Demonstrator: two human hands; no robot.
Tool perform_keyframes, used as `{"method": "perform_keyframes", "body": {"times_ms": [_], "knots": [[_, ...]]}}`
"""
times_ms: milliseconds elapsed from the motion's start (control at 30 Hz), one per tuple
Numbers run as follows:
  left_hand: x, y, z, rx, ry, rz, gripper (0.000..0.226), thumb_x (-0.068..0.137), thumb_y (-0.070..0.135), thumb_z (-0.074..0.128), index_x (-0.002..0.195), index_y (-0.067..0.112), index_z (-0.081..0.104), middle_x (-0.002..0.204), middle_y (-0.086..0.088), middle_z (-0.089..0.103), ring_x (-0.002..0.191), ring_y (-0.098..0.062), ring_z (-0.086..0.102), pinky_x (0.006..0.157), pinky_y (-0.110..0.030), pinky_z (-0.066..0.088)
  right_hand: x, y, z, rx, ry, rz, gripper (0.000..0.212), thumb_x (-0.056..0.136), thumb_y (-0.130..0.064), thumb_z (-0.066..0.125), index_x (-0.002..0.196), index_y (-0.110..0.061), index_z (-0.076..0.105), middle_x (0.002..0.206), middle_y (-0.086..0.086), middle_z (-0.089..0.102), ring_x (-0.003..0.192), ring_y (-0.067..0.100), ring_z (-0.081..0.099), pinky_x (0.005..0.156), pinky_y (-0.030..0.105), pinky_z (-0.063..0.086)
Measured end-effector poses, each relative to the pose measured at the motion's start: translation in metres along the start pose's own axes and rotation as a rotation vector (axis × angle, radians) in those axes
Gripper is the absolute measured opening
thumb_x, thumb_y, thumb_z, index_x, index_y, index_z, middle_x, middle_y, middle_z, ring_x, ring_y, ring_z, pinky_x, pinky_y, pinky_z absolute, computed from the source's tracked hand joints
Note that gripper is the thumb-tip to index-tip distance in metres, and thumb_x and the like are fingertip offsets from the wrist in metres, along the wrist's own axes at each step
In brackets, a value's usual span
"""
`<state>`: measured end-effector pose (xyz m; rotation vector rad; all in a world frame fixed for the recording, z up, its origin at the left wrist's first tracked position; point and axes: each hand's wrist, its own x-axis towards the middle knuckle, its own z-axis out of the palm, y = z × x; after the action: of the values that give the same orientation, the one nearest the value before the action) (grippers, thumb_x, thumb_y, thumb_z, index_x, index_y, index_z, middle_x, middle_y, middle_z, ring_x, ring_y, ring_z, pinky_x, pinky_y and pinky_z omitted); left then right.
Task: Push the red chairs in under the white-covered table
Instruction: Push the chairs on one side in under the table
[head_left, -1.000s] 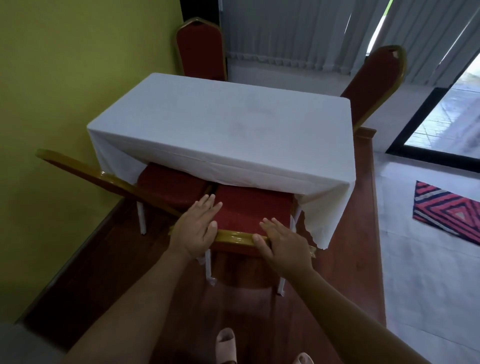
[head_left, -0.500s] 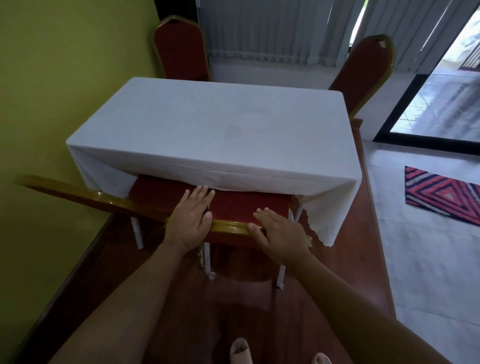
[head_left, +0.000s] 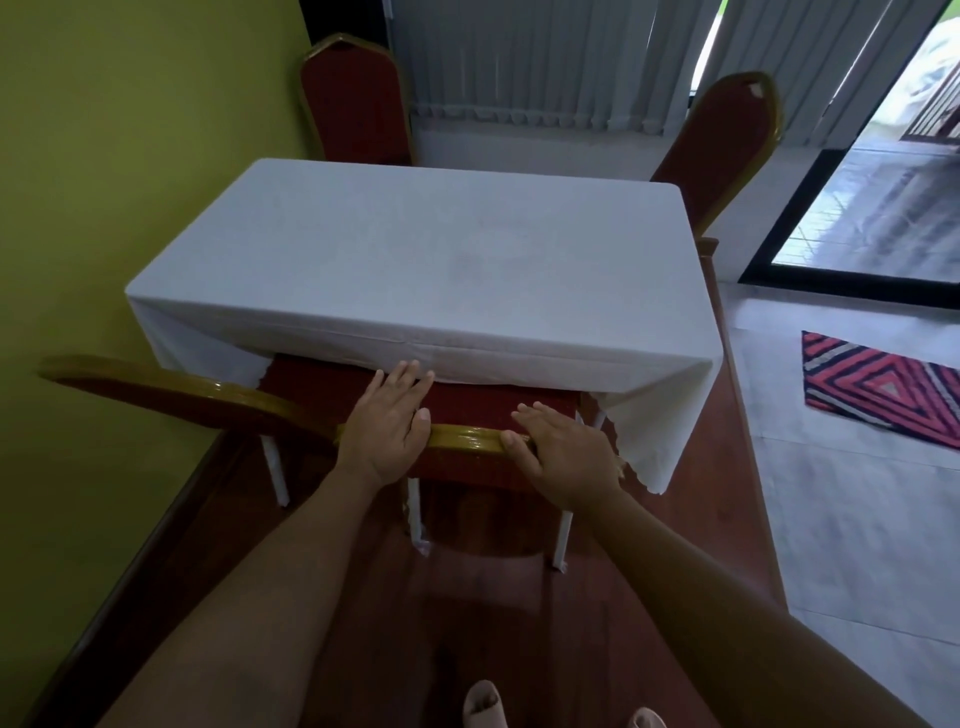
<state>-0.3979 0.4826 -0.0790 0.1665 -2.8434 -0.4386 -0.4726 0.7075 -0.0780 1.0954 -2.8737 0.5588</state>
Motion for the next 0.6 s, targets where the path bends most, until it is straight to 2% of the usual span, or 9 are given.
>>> {"method": "perform_keyframes", "body": {"times_ms": [200,333,433,600], "knots": [[-0.007,0.005,0.003,0.021,0.026,-0.092,0.068,0.090,0.039,0.011,0.138,0.002,0.042,0.146,-0.016,0.039,0.140,-0.026,0.029,0.116,-0.040,0.014,-0.006,-0.002,0.000,0.034,0.036,0.022,0.073,0.091,-0.063,0.015,0.129,-0.017,0.057,0.135,0.000,0.057,0.132,0.014,0.045,0.093,0.034,0.044],[-0.015,0.017,0.008,-0.021,0.101,-0.224,0.070,0.089,0.041,0.009,0.142,0.004,0.036,0.150,-0.012,0.033,0.143,-0.021,0.022,0.117,-0.036,0.009,-0.014,-0.003,-0.002,0.085,0.042,0.009,0.070,0.093,-0.061,0.020,0.139,-0.015,0.046,0.146,0.003,0.046,0.139,0.019,0.033,0.111,0.033,0.024],[-0.023,0.031,0.009,-0.077,0.151,-0.321,0.068,0.091,0.042,0.008,0.144,0.007,0.031,0.153,-0.009,0.028,0.144,-0.018,0.015,0.116,-0.032,0.004,-0.017,0.000,-0.003,0.103,0.025,-0.019,0.068,0.094,-0.056,0.018,0.145,-0.015,0.036,0.151,0.003,0.037,0.143,0.018,0.023,0.112,0.028,0.010],[-0.033,0.054,0.014,-0.133,0.195,-0.464,0.055,0.100,0.035,0.016,0.146,0.008,0.026,0.156,-0.009,0.019,0.145,-0.019,0.008,0.118,-0.037,0.003,-0.021,0.010,-0.007,0.143,-0.024,-0.069,0.067,0.096,-0.054,0.016,0.148,-0.014,0.029,0.154,0.003,0.031,0.145,0.017,0.019,0.113,0.028,0.008]]}}
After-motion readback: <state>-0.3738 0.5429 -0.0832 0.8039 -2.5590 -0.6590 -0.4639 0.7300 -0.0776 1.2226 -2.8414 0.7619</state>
